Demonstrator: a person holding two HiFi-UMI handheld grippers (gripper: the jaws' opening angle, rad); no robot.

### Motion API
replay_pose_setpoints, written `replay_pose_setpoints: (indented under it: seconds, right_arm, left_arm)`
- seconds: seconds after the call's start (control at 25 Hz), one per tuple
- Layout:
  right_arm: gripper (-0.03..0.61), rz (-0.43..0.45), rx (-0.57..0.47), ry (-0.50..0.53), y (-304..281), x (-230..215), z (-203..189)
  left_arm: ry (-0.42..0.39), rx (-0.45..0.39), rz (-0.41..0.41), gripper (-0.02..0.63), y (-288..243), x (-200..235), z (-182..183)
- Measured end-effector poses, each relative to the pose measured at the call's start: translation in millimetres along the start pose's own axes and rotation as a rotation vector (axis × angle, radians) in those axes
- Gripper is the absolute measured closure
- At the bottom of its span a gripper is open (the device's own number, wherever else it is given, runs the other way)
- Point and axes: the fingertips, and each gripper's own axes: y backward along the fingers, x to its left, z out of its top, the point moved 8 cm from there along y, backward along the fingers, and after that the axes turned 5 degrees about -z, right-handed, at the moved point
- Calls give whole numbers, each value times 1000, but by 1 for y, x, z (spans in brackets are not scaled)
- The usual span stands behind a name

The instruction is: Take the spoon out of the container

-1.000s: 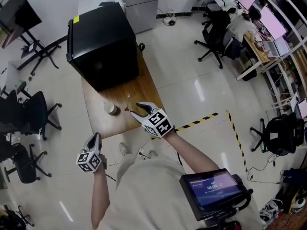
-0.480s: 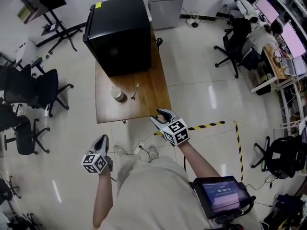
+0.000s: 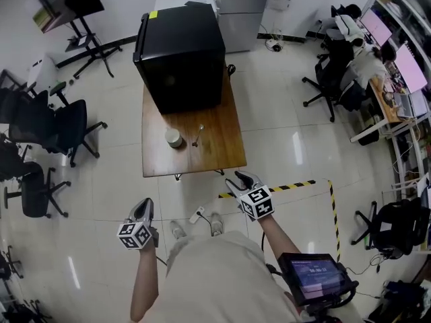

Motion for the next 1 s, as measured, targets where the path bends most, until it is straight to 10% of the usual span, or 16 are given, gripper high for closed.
replay_pose_setpoints:
  seconds: [1.0]
  right_arm:
    - [399, -105, -107, -8, -29, 62, 46]
  left_arm:
    - [-27, 61, -138, 612, 1, 81, 35]
